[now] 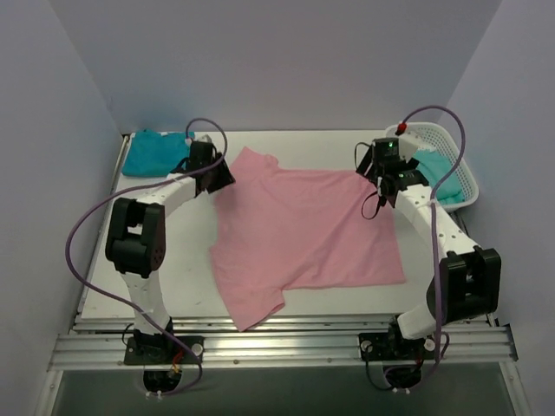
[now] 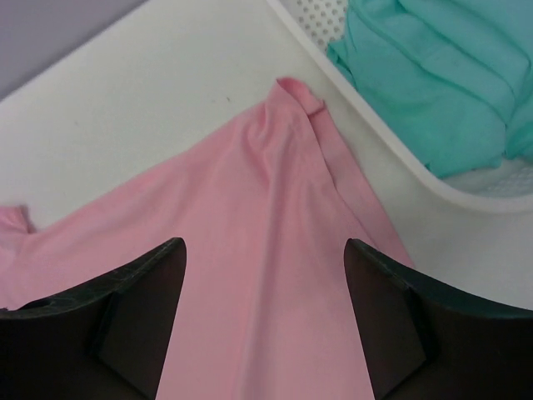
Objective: Fold and stack the t-shirts
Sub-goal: Flatten the tshirt out
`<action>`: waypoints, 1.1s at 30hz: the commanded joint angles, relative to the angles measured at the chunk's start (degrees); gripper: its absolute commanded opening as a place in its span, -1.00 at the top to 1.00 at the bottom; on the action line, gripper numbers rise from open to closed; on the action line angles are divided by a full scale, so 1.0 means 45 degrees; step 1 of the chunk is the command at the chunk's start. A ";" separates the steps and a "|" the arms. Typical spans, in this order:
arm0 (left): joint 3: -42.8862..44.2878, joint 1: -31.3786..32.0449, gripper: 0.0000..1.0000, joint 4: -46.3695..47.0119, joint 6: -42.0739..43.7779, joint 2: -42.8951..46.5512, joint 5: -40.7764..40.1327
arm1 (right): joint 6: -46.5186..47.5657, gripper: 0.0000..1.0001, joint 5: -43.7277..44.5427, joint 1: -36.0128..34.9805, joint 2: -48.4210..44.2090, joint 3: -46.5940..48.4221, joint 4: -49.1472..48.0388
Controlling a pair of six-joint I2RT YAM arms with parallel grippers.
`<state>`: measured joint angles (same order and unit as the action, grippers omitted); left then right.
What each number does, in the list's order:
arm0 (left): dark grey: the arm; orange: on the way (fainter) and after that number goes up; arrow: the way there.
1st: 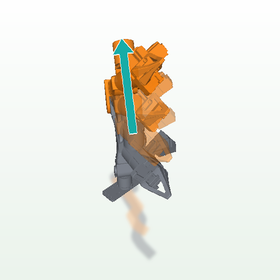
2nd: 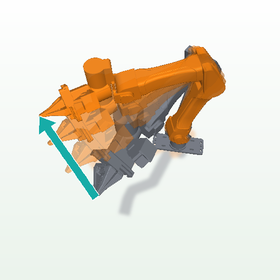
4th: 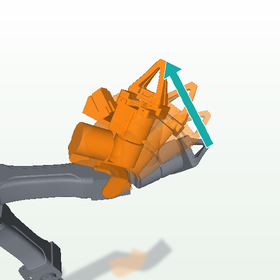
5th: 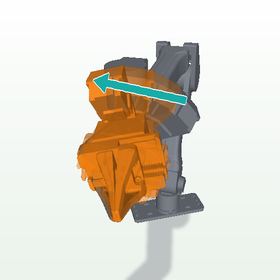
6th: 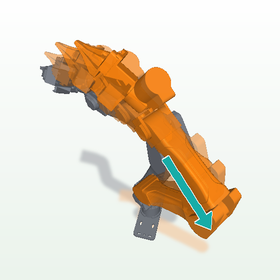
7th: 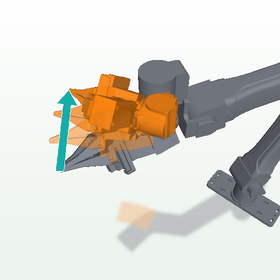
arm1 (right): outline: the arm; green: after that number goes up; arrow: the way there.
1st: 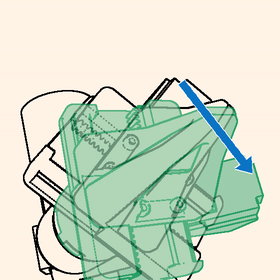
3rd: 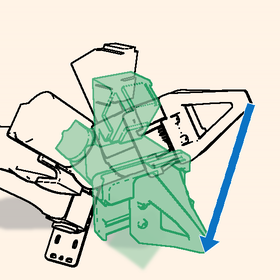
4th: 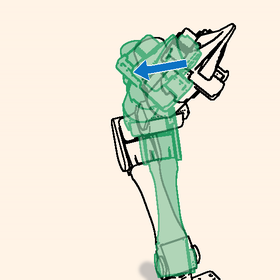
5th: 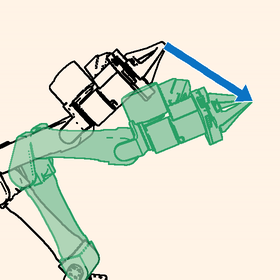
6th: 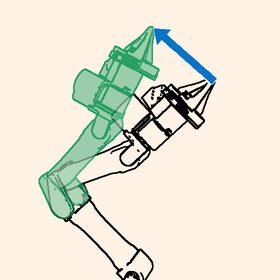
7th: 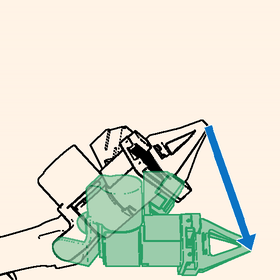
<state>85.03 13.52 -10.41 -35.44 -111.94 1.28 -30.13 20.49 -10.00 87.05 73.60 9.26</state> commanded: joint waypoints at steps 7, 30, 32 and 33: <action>-0.4538 0.2385 -0.09 0.2840 -0.0659 0.2624 -0.0167 | -0.1000 -0.45 0.1987 -0.0786 -0.3188 -0.3913 0.1594; -0.4562 0.1179 -0.09 0.4949 -0.0893 0.0856 0.0983 | -0.2895 -0.33 0.1794 -0.1703 -0.2411 -0.4502 0.2689; -0.4230 0.0962 -0.08 0.5146 -0.1011 -0.0102 0.1434 | -0.2817 -0.33 0.1833 -0.1704 -0.2293 -0.4229 0.2592; -0.3803 0.0864 -0.08 0.5108 -0.1030 -0.0395 0.1512 | -0.2758 -0.33 0.1911 -0.1704 -0.2177 -0.4169 0.2553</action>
<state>63.83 19.18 9.17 -38.96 -110.54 3.46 -43.48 26.76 -17.32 76.90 51.46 20.40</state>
